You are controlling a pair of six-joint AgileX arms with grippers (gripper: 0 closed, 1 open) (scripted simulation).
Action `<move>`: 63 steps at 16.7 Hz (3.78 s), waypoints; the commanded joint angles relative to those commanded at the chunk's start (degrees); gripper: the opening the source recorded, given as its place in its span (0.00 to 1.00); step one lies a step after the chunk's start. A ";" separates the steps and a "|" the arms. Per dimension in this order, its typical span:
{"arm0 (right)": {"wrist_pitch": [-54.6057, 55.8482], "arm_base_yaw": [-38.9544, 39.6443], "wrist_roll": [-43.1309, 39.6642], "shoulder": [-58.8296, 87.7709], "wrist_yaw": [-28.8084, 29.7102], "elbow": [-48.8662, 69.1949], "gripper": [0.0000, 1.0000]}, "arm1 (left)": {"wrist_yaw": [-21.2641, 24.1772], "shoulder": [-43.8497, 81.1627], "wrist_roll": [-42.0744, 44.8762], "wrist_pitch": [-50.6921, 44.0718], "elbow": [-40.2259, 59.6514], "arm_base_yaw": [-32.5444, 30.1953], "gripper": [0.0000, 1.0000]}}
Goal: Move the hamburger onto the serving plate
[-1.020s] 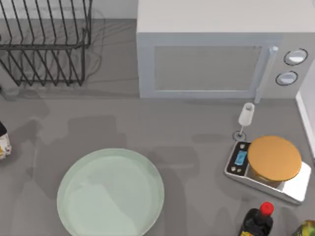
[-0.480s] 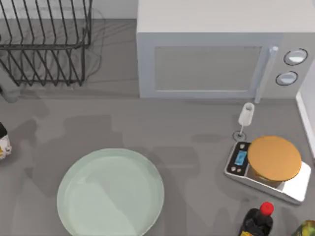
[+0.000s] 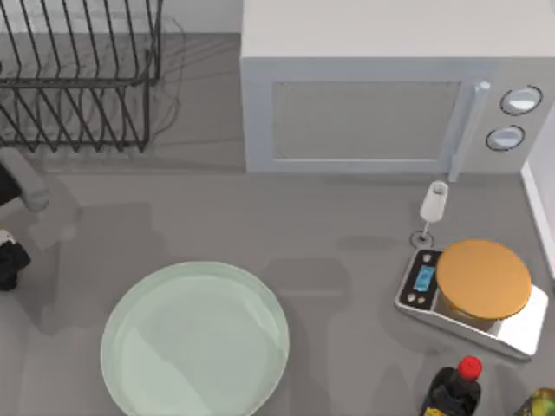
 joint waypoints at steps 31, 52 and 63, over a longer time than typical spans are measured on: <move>0.00 0.00 0.00 0.00 0.00 0.00 1.00 | 1.29 -5.14 -0.88 -10.24 5.41 -0.05 0.00; 0.00 0.00 0.00 0.00 0.00 0.00 1.00 | -0.46 -11.71 -33.04 -27.02 13.23 -17.08 0.00; 0.00 0.00 0.00 0.00 0.00 0.00 1.00 | -0.92 -12.11 -114.72 -29.86 6.98 -42.37 0.00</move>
